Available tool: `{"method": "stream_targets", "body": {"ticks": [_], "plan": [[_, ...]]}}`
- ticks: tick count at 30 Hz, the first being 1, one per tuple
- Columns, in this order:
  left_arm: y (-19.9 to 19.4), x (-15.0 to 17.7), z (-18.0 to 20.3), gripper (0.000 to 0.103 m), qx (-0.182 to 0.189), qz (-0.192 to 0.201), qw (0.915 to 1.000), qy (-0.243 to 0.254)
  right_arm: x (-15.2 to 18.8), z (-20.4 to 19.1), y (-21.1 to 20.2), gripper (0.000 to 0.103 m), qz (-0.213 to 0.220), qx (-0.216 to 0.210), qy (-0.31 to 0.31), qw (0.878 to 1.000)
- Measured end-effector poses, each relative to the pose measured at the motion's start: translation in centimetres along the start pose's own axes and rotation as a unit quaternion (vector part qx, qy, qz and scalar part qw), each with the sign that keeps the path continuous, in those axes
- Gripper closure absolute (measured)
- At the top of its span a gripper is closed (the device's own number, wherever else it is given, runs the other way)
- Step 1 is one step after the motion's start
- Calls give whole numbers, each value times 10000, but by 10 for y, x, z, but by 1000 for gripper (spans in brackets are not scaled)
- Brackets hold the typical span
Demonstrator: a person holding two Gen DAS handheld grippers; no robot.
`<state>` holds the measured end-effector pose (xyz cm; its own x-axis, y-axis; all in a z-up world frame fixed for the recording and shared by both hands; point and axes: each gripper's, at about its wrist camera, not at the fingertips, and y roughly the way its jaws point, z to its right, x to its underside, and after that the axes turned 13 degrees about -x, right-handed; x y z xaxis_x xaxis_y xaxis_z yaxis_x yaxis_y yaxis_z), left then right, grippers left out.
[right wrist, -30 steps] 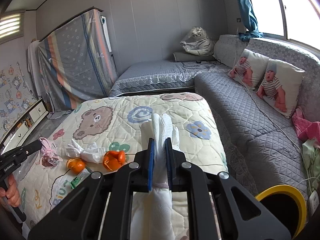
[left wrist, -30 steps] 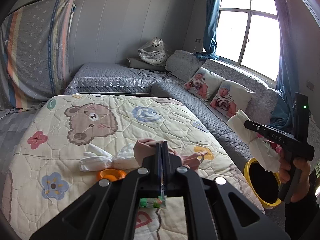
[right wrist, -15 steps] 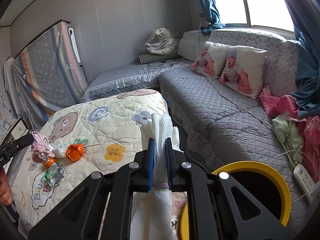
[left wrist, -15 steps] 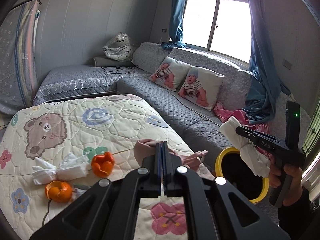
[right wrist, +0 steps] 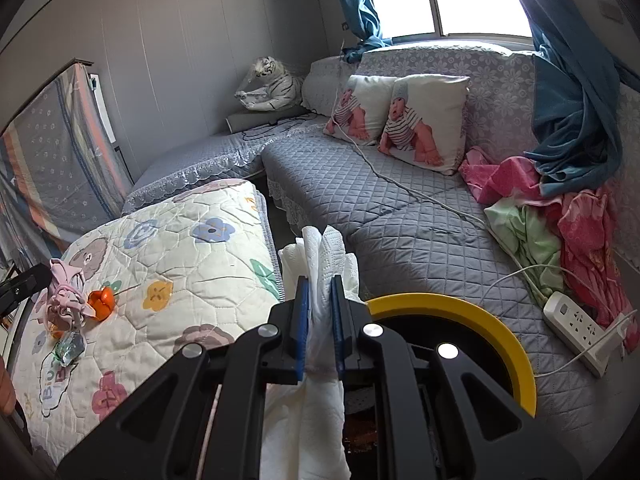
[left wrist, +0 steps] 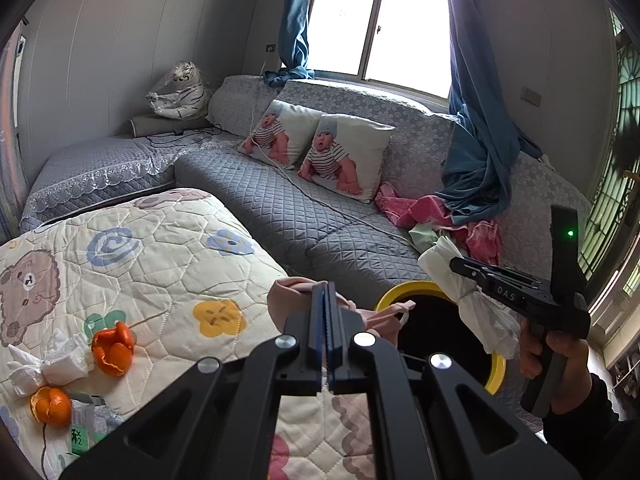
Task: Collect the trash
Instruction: 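Carry the white tissue bundle and pink cloth over the yellow-rimmed bin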
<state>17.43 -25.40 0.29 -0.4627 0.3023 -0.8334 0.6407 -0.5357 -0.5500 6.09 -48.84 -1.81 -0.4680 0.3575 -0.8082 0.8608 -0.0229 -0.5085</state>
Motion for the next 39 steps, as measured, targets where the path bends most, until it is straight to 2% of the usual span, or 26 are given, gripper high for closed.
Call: {"method": "stream_targets", "body": {"ticks": [15,27,39], "plan": [[30,3,71,102,454,-215,9975,489,25,59,-15,93,-32,485,389,9981],[77,15,111,102,745,-585,9928,735,35,86,-15,93,-63,901,531,9945],[116,34,151,102,1092,-918,9852,950,39,108,-11,93,-211,897,871,9919]]}}
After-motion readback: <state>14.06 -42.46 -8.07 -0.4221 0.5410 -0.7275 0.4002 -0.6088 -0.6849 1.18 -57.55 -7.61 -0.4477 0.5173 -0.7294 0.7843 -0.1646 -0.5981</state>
